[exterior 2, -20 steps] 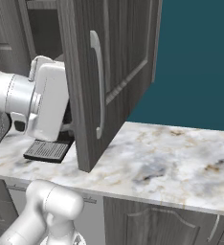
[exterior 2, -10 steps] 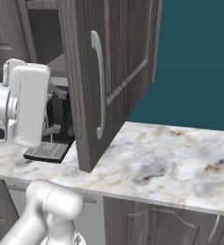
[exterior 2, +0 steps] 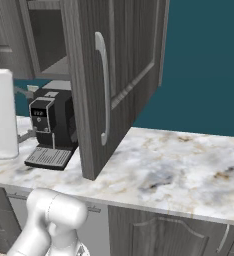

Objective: Open the cabinet, pick the kettle from the cabinet, and place it in the sink.

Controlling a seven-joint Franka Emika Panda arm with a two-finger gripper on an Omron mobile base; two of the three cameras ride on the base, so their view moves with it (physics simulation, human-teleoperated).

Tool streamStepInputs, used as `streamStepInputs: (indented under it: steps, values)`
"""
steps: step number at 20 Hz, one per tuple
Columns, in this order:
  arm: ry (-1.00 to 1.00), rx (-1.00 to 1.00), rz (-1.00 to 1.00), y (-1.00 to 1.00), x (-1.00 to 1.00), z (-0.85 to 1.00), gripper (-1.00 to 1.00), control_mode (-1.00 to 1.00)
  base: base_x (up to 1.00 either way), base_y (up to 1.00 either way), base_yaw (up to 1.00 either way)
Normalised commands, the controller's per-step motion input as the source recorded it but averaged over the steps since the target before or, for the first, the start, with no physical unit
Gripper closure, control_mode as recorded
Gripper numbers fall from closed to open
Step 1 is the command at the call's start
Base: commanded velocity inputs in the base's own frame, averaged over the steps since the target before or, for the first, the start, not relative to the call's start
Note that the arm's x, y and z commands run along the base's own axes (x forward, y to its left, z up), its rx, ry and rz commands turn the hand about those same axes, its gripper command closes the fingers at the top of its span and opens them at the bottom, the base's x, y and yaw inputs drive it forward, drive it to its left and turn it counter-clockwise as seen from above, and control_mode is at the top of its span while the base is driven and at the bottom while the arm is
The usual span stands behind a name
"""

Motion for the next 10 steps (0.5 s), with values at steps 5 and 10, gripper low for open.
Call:
streamStepInputs:
  steps: [5, 10]
  values:
    - [0.34, -0.17, 0.51, 0.36, -0.01, 0.22, -1.0, -1.0, 0.0, 0.0, 0.0]
    - [0.32, -0.14, 0.55, 0.21, 0.02, 0.29, -1.0, -1.0, 0.0, 0.0, 0.0]
